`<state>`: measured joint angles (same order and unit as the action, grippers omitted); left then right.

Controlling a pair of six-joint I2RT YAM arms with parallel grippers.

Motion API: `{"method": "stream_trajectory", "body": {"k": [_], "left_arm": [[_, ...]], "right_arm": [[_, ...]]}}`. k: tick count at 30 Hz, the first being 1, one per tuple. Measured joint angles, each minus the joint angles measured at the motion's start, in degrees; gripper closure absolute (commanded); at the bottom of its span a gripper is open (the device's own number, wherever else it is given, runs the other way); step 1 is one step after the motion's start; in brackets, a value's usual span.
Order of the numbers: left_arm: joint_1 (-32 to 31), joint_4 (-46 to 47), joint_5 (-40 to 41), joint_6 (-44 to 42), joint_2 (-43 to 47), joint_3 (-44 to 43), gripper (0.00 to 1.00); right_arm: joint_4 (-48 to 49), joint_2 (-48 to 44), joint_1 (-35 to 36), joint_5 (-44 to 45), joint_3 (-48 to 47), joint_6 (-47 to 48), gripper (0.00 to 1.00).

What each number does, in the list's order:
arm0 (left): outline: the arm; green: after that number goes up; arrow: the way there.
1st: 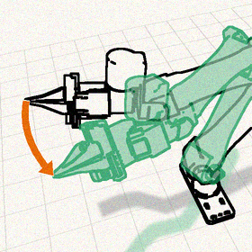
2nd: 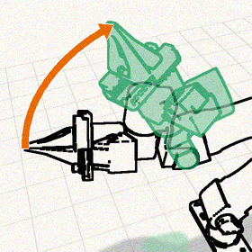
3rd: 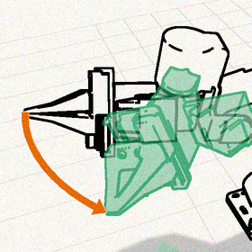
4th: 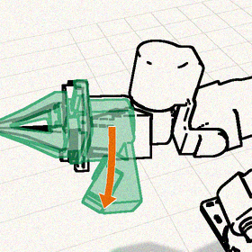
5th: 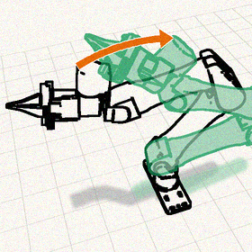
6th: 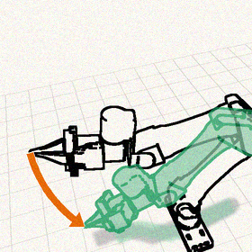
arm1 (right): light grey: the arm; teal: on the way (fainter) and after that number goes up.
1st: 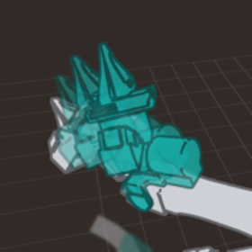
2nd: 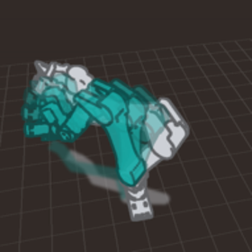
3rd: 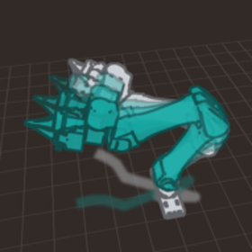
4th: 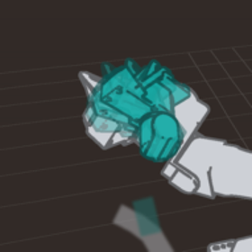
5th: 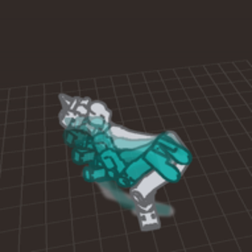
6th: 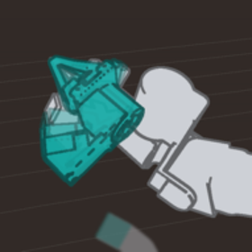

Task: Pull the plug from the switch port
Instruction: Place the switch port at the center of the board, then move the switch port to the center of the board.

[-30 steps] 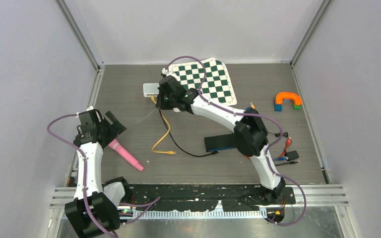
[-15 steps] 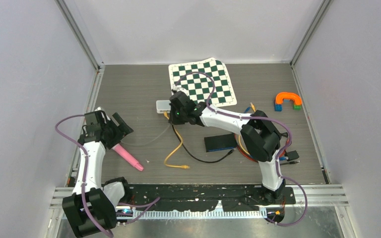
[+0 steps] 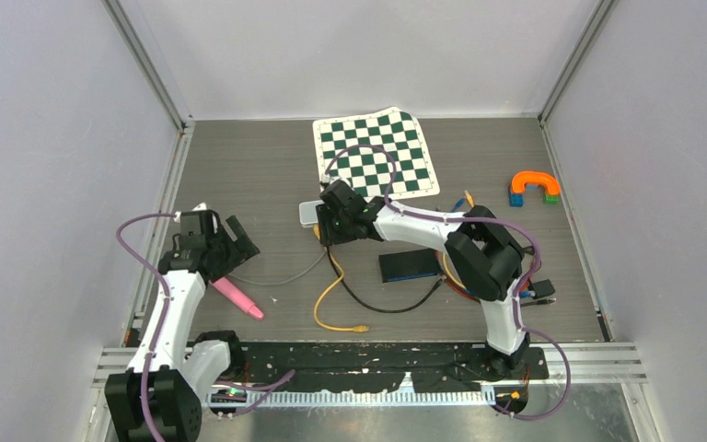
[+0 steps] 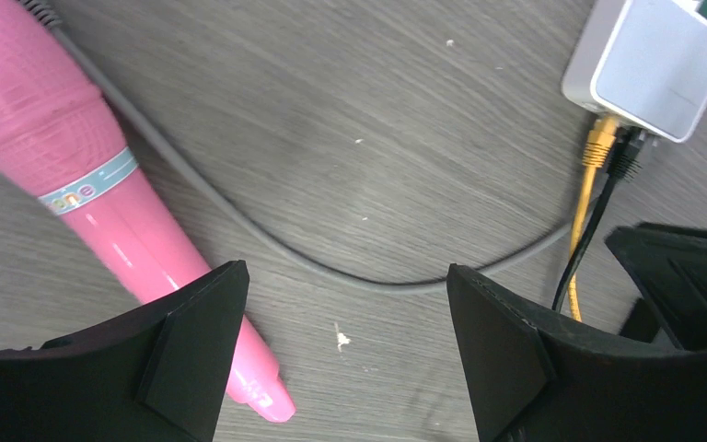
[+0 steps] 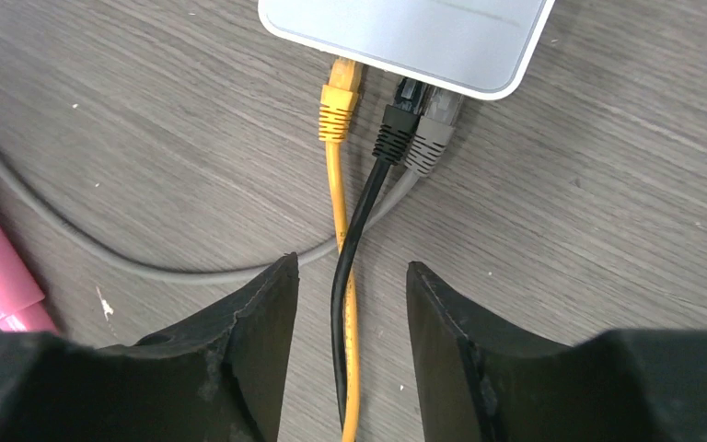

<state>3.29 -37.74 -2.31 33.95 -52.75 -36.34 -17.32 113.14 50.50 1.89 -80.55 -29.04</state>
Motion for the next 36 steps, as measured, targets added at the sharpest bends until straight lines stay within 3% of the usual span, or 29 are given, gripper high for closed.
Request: {"method": "stream_trajectory", "body": {"k": [10, 19, 32, 36], "left_arm": [[-13.2, 2.3, 2.3, 6.1, -3.5, 1.5, 0.20], [-16.0, 4.4, -1.7, -3.2, -24.6, -9.2, 0.24], [-22.7, 8.6, -13.8, -7.2, -32.0, -7.7, 0.32], [-25.2, 12.1, -17.3, -5.9, -32.9, -7.3, 0.35]], "right_arm": [[0.4, -9.0, -0.2, -0.7, 1.8, 2.8, 0.38], [2.4, -9.6, -3.0, -4.0, 11.6, 0.0, 0.39], [6.3, -9.2, -5.6, -13.9, 14.7, -1.3, 0.41], [7.5, -7.2, -6.2, -16.9, 14.7, -1.3, 0.48]]}}
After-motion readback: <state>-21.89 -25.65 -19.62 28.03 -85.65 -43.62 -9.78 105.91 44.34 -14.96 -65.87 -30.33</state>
